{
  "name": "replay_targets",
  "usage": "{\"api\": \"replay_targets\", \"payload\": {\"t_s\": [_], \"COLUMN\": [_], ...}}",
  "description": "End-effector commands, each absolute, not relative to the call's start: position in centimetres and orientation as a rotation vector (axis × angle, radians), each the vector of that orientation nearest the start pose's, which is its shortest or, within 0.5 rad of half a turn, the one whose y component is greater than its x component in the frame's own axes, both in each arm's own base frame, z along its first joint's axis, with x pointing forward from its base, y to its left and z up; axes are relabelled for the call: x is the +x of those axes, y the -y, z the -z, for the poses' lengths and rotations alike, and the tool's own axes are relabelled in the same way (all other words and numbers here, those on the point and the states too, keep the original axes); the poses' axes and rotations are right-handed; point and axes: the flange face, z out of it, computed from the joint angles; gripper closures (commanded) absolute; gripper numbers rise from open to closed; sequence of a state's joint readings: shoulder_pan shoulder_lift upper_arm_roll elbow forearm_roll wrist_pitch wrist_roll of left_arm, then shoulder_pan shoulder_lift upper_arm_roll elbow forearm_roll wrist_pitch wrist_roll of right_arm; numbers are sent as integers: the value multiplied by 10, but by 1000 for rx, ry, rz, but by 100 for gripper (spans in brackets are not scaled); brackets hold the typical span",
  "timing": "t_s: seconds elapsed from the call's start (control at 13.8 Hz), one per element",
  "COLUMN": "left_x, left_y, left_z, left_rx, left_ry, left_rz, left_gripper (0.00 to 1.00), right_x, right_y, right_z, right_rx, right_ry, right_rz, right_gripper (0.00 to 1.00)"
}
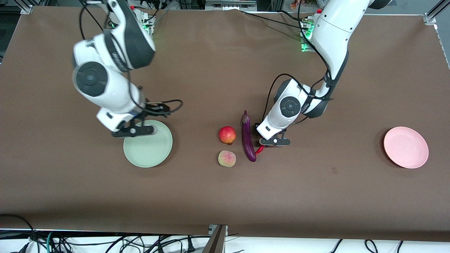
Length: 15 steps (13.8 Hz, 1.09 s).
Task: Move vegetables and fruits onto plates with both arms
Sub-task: 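Carry the chili to the pink plate while the right gripper reaches the pomegranate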
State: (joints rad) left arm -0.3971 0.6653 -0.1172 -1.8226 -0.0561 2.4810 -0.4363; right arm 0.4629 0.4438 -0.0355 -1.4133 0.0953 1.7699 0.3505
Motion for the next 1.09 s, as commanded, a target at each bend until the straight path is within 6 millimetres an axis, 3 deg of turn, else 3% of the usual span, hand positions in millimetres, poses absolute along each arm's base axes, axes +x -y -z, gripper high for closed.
{"api": "replay_targets", "payload": {"t_s": [0.0,0.15,0.44,0.58,0.8,1.02], "left_x": [575,576,591,600,625,636], "left_y": [312,303,238,202,110,8], "left_z": [-199,-228,-277,-300,-333,-333], "left_rx": [-3237,-3209,-3152,-3104,-3082,-3097], "left_ry": [-16,-11,103,25,-53,-151], "left_rz": [-46,-106,-246,-229,-285,-329], "left_gripper": [92,100,100,100,100,100], "right_x": [619,610,593,580,572,571], "right_y": [-335,-378,-439,-474,-513,-522], "right_z": [-410,-383,-330,-308,-283,-255], "right_rx": [-3065,-3043,-3000,-2970,-2959,-2970], "right_ry": [-70,-144,-275,-271,-234,-187], "right_rz": [-127,-86,7,65,128,200], "right_gripper": [0,0,0,0,0,0]}}
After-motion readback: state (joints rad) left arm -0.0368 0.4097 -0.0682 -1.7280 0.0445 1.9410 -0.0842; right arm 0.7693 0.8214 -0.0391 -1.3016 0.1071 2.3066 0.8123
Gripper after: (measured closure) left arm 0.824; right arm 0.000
